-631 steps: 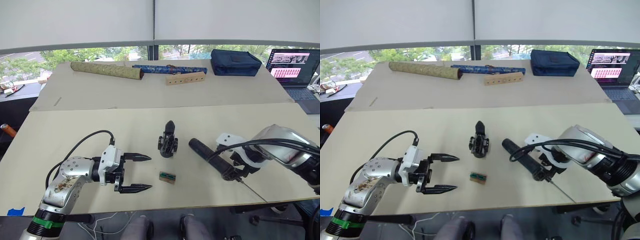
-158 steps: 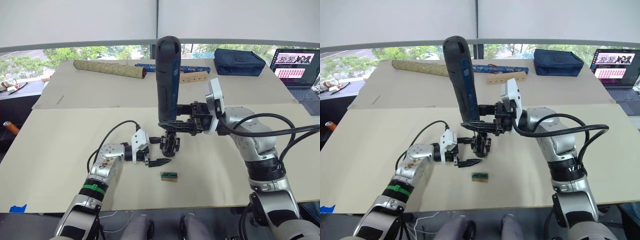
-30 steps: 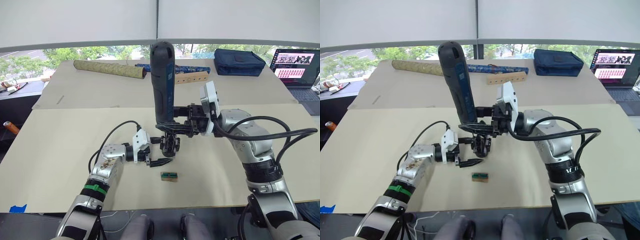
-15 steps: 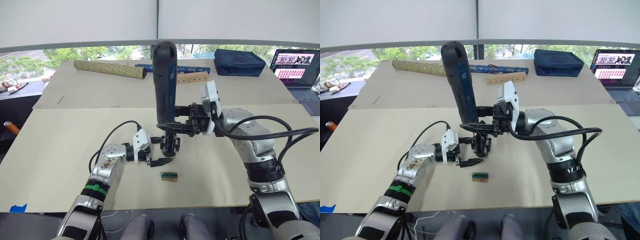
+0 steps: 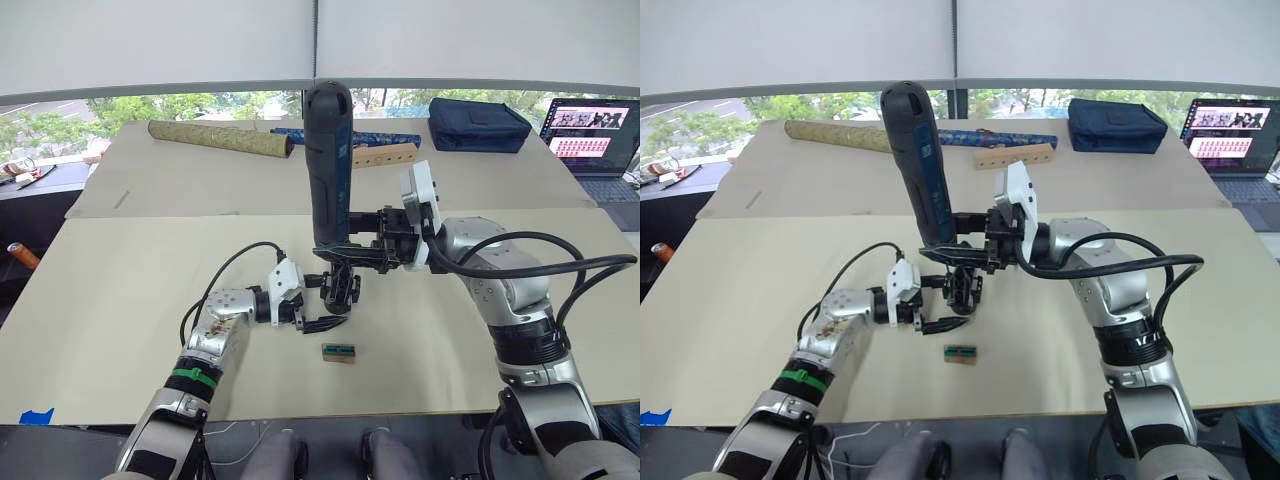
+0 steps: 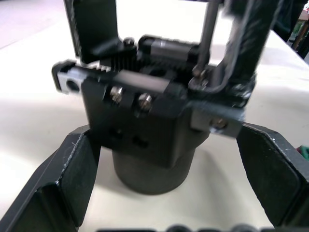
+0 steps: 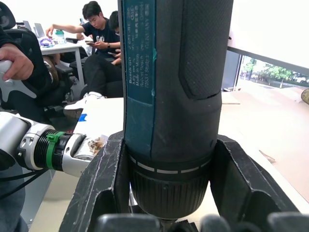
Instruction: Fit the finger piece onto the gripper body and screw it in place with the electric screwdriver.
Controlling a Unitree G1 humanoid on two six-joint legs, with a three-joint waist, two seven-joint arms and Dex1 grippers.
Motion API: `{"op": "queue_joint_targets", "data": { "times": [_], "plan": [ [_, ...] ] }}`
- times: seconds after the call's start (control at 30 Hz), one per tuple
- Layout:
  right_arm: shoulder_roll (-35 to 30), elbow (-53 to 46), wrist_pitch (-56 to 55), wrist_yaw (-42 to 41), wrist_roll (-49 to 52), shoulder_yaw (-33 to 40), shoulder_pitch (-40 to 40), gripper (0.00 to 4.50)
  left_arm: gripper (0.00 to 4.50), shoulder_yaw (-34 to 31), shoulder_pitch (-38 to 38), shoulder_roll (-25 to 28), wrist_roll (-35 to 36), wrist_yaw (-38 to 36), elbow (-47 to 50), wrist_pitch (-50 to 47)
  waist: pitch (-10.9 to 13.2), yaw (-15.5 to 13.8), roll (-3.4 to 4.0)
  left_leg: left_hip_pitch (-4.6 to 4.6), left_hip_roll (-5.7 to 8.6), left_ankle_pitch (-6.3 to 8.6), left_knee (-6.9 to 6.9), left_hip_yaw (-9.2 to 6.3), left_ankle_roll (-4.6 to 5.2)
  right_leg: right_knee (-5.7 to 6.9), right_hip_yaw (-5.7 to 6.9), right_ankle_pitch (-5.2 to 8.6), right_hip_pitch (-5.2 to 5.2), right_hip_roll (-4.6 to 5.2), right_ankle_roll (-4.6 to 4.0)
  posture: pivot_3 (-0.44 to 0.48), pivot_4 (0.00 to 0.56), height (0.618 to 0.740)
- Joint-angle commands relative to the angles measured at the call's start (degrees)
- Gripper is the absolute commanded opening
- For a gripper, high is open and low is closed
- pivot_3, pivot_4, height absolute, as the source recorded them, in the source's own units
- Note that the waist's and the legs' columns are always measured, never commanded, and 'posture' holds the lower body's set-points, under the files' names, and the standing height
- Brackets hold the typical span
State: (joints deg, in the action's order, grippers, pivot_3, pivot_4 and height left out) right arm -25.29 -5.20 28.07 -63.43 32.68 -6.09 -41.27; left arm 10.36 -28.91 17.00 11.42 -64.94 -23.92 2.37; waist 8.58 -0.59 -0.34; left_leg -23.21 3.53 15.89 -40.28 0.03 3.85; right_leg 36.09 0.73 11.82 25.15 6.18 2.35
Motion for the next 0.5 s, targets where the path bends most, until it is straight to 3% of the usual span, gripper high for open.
{"op": "queue_joint_targets", "data": {
  "times": [0.03,0.5],
  "plan": [
    [-0.81,-1.71,0.66,0.11,0.02,0.26,0.13,1.90,4.50,0.20,-1.48,-0.36,-0.52,0.48,-0.66,0.85,0.00,-0.01,0.00,0.00,0.00,0.00,0.00,0.00,0.00,0.00,0.00,0.00,0.00,0.00,0.00,0.000,0.150,0.740],
    [-1.02,-1.92,0.30,0.17,-0.17,0.31,0.22,1.90,4.50,0.74,-5.37,-2.89,-2.51,-0.61,-7.72,3.28,0.00,-0.07,0.00,0.00,0.01,0.00,-0.02,0.00,0.01,0.00,0.02,0.00,-0.02,0.00,0.01,0.000,0.150,0.740]
  ]
}}
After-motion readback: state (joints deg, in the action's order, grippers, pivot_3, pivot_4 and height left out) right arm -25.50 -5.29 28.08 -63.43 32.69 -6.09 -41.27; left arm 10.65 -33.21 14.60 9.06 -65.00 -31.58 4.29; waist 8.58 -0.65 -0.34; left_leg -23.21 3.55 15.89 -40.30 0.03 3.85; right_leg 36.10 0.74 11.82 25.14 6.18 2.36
